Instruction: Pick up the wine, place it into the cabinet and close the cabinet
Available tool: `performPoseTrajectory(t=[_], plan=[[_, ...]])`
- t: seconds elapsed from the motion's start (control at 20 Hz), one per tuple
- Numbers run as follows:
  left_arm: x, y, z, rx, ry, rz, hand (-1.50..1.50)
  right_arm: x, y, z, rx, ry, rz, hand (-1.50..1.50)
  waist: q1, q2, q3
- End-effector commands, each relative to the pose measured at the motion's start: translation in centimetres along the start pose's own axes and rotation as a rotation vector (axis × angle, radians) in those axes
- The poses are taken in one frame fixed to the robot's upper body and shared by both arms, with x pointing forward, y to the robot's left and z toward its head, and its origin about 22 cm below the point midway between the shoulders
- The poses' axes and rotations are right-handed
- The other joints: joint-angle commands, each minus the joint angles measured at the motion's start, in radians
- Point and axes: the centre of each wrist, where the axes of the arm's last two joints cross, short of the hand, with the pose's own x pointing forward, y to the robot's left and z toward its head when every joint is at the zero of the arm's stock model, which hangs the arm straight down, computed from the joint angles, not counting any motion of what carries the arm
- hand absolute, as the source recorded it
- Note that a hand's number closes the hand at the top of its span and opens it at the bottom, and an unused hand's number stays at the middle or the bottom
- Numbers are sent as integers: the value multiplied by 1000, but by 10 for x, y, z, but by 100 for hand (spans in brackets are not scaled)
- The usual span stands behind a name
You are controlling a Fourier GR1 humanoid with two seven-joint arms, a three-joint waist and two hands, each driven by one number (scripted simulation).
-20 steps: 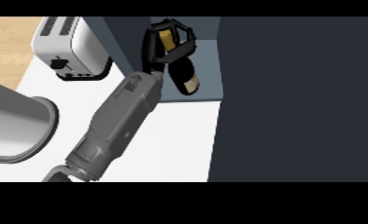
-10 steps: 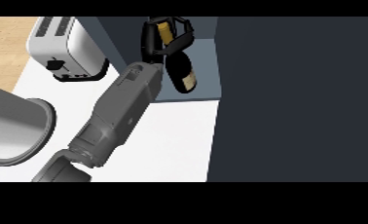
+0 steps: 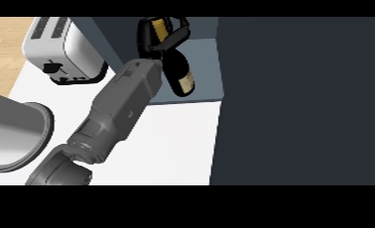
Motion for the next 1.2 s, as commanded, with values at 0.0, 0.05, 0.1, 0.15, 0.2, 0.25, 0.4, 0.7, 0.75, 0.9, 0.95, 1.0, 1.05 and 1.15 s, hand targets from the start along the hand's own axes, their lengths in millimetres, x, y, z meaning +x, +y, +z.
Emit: performPoseTrajectory(t=[0.0,0.05,0.1,0.15,0.2,0.25,0.4,0.7,0.75,0.9,0.95,1.0,1.05,1.15], plan=[[-8,-1,5,26,54,45,150,14,0,10,31,-42,-30,-150,-5,5,-2],[-13,5,8,23,57,48,150,11,1,-3,19,-47,-26,-150,3,9,-2],[-26,13,18,49,64,65,150,15,4,4,36,-29,-22,-150,-16,9,-3],[-26,13,19,49,59,44,150,-2,0,3,25,-26,-50,-150,-9,8,-1],[-10,0,6,44,72,38,150,5,4,5,28,-32,-38,-150,-12,8,-2],[-15,4,9,32,76,58,150,8,-4,6,13,-32,-22,-150,2,4,-1],[-28,14,19,39,50,27,150,9,-4,2,17,-50,-13,-150,-8,12,-2],[-20,10,11,34,51,-48,150,8,-5,5,24,-29,-9,-150,-3,7,-1],[-30,18,18,23,70,-44,-150,12,-3,9,25,-33,-19,-150,-6,8,-2],[-23,17,12,47,51,-75,-150,12,-3,8,38,-36,-9,-150,-13,11,-2],[-31,29,16,21,62,-85,-150,10,-1,-7,19,-42,-25,-150,1,12,-2],[-35,25,22,37,62,-102,-150,12,1,0,19,-45,-19,-150,-8,12,-2],[-20,16,8,40,59,-116,-150,5,-2,-8,30,-41,-16,-150,-10,15,-2],[-22,11,12,42,63,-113,-150,2,-3,-2,28,-42,-39,-150,-5,10,-1]])
